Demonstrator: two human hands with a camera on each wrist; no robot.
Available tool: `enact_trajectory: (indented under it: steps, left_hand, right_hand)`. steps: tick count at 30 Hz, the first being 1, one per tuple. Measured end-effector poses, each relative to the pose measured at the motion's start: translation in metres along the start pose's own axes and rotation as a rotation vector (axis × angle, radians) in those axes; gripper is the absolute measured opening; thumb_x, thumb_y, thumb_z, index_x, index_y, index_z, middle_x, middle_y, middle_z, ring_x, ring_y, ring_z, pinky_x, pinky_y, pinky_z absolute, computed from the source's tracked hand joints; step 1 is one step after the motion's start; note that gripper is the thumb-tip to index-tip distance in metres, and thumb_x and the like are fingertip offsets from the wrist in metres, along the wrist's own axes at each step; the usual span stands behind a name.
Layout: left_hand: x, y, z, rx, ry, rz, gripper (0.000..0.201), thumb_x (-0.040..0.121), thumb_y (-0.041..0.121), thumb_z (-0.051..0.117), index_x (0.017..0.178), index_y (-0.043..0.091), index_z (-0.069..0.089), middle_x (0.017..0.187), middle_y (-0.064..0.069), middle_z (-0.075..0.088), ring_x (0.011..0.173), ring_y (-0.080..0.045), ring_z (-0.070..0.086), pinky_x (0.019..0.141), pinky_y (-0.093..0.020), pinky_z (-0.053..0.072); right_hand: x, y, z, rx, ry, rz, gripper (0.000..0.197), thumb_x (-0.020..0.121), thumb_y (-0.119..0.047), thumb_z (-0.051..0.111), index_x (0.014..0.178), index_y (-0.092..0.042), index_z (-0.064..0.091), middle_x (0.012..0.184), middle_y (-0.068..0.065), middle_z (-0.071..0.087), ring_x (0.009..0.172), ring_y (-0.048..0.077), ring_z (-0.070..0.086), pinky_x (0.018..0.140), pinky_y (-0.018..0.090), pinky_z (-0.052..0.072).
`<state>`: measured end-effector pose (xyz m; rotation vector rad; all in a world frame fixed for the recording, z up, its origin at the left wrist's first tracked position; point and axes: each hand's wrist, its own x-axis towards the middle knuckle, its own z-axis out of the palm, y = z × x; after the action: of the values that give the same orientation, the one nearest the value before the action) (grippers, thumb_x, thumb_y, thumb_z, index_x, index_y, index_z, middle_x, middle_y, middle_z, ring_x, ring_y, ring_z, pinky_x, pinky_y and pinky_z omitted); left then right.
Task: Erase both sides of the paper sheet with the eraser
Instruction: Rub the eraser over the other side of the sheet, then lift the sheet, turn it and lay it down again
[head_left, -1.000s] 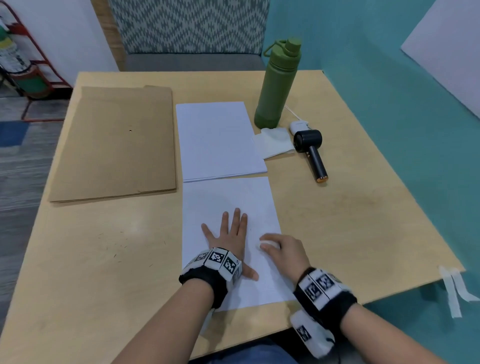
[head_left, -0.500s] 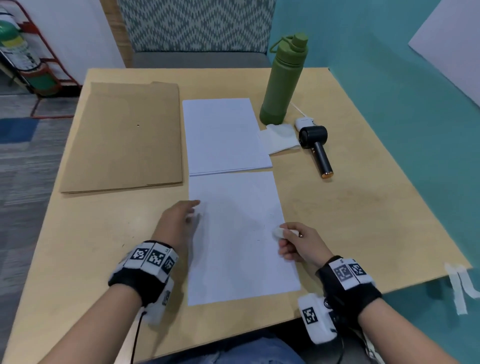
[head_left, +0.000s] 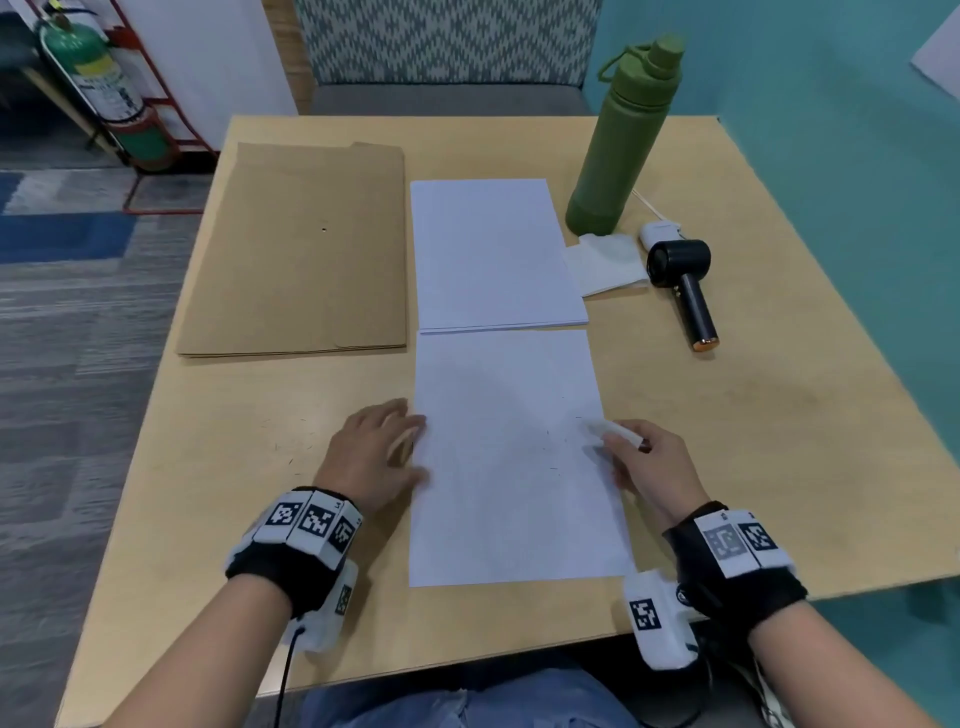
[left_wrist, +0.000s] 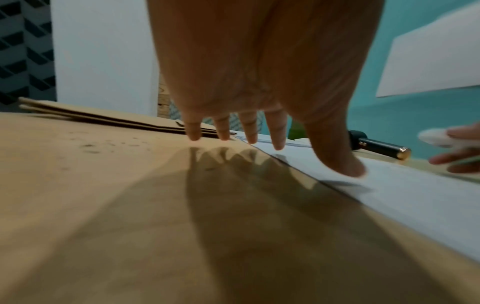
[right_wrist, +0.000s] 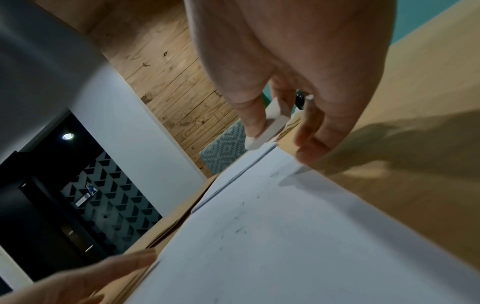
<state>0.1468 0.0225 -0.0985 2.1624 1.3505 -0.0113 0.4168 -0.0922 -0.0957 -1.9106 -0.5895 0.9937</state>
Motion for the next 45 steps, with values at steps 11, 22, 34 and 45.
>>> enact_trajectory:
  steps: [11, 22, 34, 45]
  left_hand:
    - [-0.009, 0.005, 0.004, 0.345, -0.319, -0.064, 0.109, 0.072, 0.061, 0.066, 0.147, 0.041, -0.01, 0.153, 0.006, -0.03, 0.139, -0.026, -0.032, 0.107, -0.06, -0.016]
    - [-0.015, 0.002, 0.005, 0.32, -0.303, -0.067, 0.111, 0.071, 0.062, 0.066, 0.147, 0.041, -0.011, 0.154, 0.004, -0.029, 0.138, -0.028, -0.032, 0.106, -0.061, -0.018]
    - [-0.006, -0.005, -0.018, -0.556, 0.076, -0.214, 0.104, 0.078, 0.045, 0.069, 0.15, 0.031, -0.005, 0.159, 0.004, 0.002, 0.147, -0.021, 0.005, 0.118, -0.044, 0.009]
    - [0.002, 0.002, -0.093, -1.024, 0.384, -0.103, 0.015, 0.083, 0.005, 0.067, 0.095, 0.015, 0.066, 0.088, 0.007, 0.074, 0.081, -0.01, 0.068, 0.073, -0.02, 0.055]
  right_hand:
    - [0.009, -0.006, 0.031, -0.096, 0.007, -0.133, 0.009, 0.085, -0.017, 0.061, 0.082, -0.008, 0.062, 0.059, -0.006, 0.05, 0.044, -0.002, 0.049, 0.046, 0.009, 0.037]
    - [0.023, -0.016, 0.038, -0.095, 0.037, -0.013, 0.013, 0.073, -0.028, 0.071, 0.064, -0.022, 0.064, 0.101, 0.016, 0.064, 0.081, 0.023, 0.058, 0.066, 0.027, 0.043]
    - [0.012, -0.057, 0.021, 0.067, -0.309, -0.211, 0.014, 0.077, -0.01, 0.068, 0.081, -0.022, 0.072, 0.085, -0.007, 0.071, 0.082, 0.006, 0.061, 0.078, 0.019, 0.047]
    - [0.008, -0.11, 0.045, 0.149, -0.542, -0.404, 0.021, 0.059, -0.033, 0.081, 0.078, -0.025, 0.074, 0.082, -0.01, 0.072, 0.081, 0.0, 0.064, 0.075, 0.012, 0.049]
